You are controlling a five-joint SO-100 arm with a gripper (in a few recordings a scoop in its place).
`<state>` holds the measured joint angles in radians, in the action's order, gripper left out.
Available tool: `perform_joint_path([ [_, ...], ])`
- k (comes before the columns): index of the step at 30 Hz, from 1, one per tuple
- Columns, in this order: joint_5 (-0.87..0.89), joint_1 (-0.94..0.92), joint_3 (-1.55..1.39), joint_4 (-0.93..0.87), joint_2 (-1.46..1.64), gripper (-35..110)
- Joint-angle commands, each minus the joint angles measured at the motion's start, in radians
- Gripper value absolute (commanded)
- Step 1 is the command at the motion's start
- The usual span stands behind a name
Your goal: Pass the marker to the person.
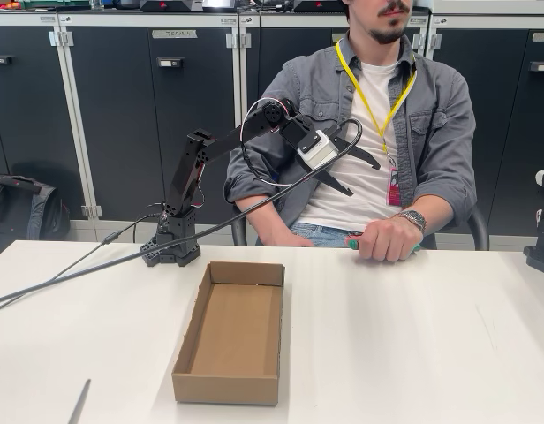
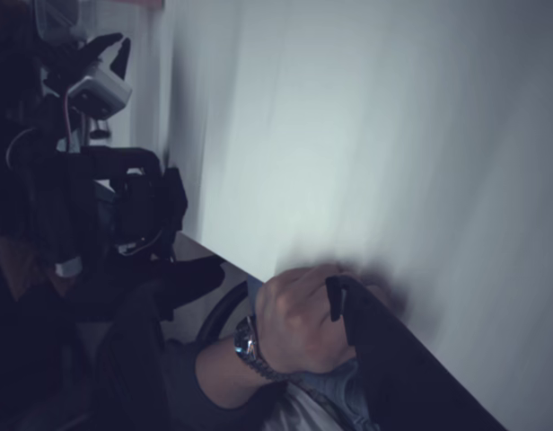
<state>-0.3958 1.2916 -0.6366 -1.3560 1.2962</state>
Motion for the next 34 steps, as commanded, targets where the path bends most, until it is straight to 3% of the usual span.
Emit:
perform_joint_path([
  [1,-0.009,-0.002,0.008,-0.003,0.087,39],
  [34,-0.003,-0.020,-0.046,0.012,0.132,39],
])
